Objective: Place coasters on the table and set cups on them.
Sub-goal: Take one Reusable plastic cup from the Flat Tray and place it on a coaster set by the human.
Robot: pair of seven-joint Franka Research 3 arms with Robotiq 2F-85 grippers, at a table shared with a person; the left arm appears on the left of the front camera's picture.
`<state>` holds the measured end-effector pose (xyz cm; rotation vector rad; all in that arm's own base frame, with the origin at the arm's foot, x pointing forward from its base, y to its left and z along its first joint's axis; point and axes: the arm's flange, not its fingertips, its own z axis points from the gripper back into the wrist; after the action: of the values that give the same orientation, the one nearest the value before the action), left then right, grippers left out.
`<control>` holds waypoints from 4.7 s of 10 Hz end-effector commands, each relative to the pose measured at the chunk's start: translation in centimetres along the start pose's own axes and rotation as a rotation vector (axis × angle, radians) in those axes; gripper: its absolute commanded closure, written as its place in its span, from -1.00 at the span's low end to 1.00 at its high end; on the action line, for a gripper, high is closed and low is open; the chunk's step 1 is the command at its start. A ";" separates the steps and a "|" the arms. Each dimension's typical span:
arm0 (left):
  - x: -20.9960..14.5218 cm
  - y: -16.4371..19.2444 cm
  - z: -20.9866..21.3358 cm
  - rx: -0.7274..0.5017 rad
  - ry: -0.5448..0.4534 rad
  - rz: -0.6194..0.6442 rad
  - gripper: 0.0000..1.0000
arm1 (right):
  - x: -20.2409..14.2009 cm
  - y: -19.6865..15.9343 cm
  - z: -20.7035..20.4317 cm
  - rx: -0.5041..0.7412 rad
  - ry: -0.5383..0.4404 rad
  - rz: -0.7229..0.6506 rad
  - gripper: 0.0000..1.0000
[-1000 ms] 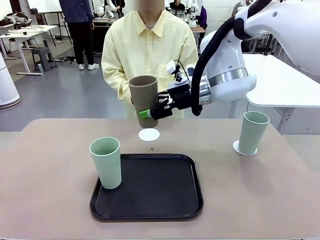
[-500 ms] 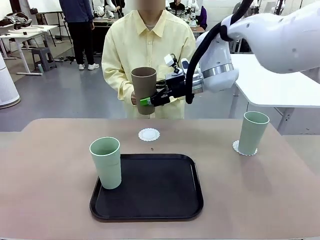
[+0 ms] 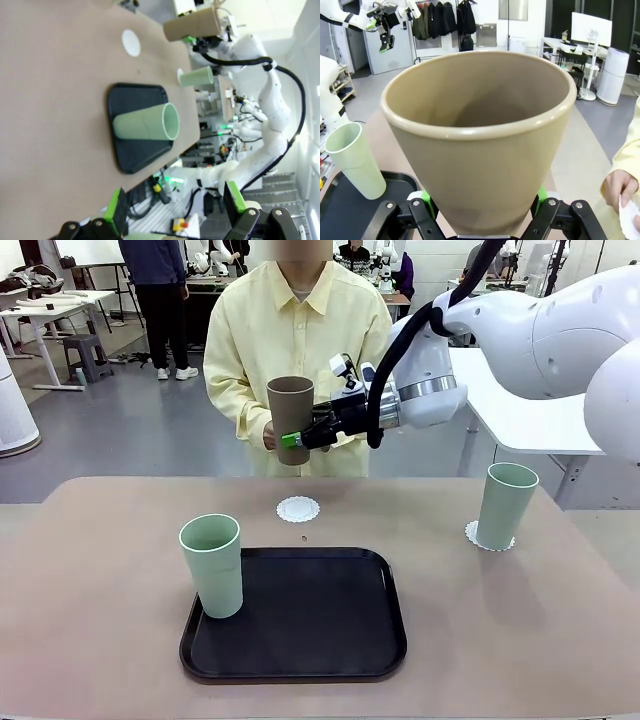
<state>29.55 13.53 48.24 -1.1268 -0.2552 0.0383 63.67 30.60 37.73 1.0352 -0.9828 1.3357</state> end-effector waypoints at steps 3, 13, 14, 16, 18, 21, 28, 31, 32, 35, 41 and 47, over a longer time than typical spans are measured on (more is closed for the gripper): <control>0.1 0.0 0.0 -0.015 -0.006 -0.011 -1.00 | -0.6 0.7 -1.4 0.022 0.024 0.122 -0.63; 0.1 0.0 0.0 -0.015 -0.006 -0.011 -1.00 | -9.0 -3.9 -1.8 0.186 -0.008 0.009 -0.63; 0.1 0.0 0.0 -0.015 -0.006 -0.011 -1.00 | -9.6 -4.3 -1.9 0.192 -0.008 -0.005 -0.63; 0.1 0.0 0.0 -0.015 -0.006 -0.011 -1.00 | -10.5 -4.7 -2.6 0.219 0.004 0.004 -0.63; 0.1 0.0 0.0 -0.015 -0.006 -0.011 -1.00 | -11.4 -5.1 -3.9 0.240 0.016 0.028 -0.63; 0.1 0.0 0.0 -0.015 -0.006 -0.011 -1.00 | -12.1 -5.4 -4.6 0.258 0.020 0.023 -0.63; 0.1 0.0 0.0 -0.015 -0.006 -0.011 -1.00 | -12.3 -5.4 -4.2 0.249 0.067 -0.007 -1.00; 0.1 0.0 0.0 -0.015 -0.006 -0.011 -1.00 | -12.0 -4.8 -3.8 0.245 0.133 -0.016 -1.00; 0.1 0.0 0.0 -0.015 -0.006 -0.011 -1.00 | -12.0 -4.7 -3.8 0.235 0.158 -0.026 -1.00; 0.1 0.0 0.0 -0.015 -0.006 -0.011 -1.00 | -11.7 -4.2 -2.8 0.198 0.248 -0.038 -1.00; 0.1 0.0 0.0 -0.015 -0.006 -0.011 -1.00 | -9.9 -2.2 1.4 0.059 0.481 -0.131 -1.00; 0.1 0.0 0.0 -0.015 -0.006 -0.011 -1.00 | 4.5 10.5 11.7 -0.522 0.910 -0.556 -1.00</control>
<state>29.56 13.54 48.22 -1.1270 -0.2547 0.0388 56.75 18.80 43.56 0.2332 -0.3913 0.9595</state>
